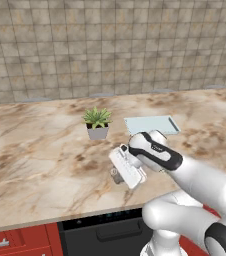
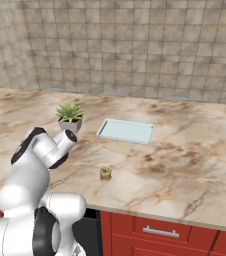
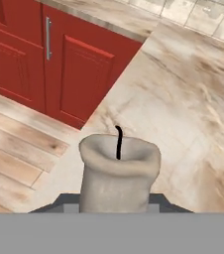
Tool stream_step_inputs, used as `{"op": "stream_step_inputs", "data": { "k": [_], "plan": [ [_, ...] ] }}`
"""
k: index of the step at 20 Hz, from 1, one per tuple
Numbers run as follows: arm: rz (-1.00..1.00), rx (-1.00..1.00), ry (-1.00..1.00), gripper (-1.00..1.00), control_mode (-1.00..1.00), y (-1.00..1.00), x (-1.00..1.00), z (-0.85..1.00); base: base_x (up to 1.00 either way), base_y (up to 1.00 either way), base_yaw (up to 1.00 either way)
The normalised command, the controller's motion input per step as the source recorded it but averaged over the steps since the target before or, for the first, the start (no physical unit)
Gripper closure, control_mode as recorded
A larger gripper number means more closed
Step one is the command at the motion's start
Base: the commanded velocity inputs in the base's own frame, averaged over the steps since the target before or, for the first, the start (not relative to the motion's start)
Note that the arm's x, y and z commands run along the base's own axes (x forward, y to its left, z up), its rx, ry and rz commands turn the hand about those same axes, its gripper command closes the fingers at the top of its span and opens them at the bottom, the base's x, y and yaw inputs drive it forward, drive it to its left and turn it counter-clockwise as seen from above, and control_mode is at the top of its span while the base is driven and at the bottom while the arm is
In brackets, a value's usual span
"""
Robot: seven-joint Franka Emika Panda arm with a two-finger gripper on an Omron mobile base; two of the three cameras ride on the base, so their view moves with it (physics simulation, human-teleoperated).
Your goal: Pick the candle and candle from the dining table and place them in the open cabinet. Close the cabinet after placing the objects.
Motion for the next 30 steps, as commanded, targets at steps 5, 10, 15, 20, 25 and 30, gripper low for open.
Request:
{"op": "stream_step_inputs", "data": {
  "k": [5,10,15,20,25,30],
  "plan": [
    [0.00,0.20,0.00,1.00,-1.00,0.00,-0.11,0.68,0.00,0.00,0.00],
    [0.00,0.20,0.00,1.00,-1.00,0.00,-0.14,0.75,0.00,0.00,0.00],
    [0.01,0.21,0.00,1.00,-1.00,-0.01,-0.15,0.76,0.00,0.00,0.00],
    [0.02,0.19,0.00,1.00,-1.00,-0.01,-0.21,0.64,0.00,0.00,0.00],
    [0.01,0.10,0.00,1.00,-1.00,0.03,-0.17,0.42,0.00,0.00,0.00],
    [0.00,0.00,0.00,1.00,-1.00,0.09,0.00,0.00,0.00,0.00,0.00]
  ]
}}
